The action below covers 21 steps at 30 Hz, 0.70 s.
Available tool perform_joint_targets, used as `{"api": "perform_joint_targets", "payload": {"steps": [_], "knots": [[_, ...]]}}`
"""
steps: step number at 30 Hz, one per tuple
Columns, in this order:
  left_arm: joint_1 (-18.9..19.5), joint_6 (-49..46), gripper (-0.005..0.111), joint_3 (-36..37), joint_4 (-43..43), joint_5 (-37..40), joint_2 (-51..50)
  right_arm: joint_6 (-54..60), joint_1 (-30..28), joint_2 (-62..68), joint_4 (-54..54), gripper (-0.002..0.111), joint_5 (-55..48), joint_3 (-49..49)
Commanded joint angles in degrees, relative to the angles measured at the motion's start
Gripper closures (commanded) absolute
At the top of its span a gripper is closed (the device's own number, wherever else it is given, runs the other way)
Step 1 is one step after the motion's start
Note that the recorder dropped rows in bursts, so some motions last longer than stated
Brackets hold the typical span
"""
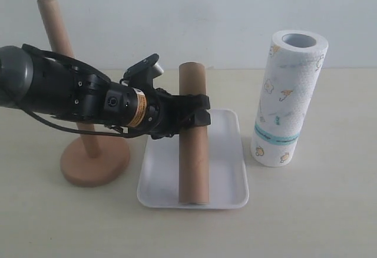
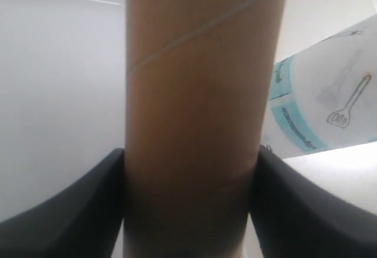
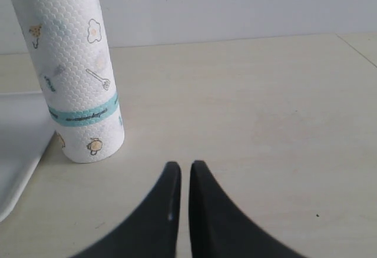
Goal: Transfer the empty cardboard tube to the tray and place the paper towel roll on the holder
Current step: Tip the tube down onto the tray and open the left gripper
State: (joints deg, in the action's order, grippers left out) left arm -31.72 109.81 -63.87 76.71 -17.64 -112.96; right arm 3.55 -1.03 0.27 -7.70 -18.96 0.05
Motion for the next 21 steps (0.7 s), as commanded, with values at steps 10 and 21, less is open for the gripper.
{"api": "perform_joint_targets", "payload": {"steps": [10, 21], "knots": [[-0.3, -0.2, 0.103, -2.2, 0.7, 1.3, -3.5, 0.0, -0.1, -0.3, 0.4, 0.103, 0.3, -0.1], [-0.3, -0.2, 0.089, -2.2, 0.1, 2.5, -3.5, 0.0, -0.1, -0.3, 0.4, 0.103, 0.3, -0.1]]}}
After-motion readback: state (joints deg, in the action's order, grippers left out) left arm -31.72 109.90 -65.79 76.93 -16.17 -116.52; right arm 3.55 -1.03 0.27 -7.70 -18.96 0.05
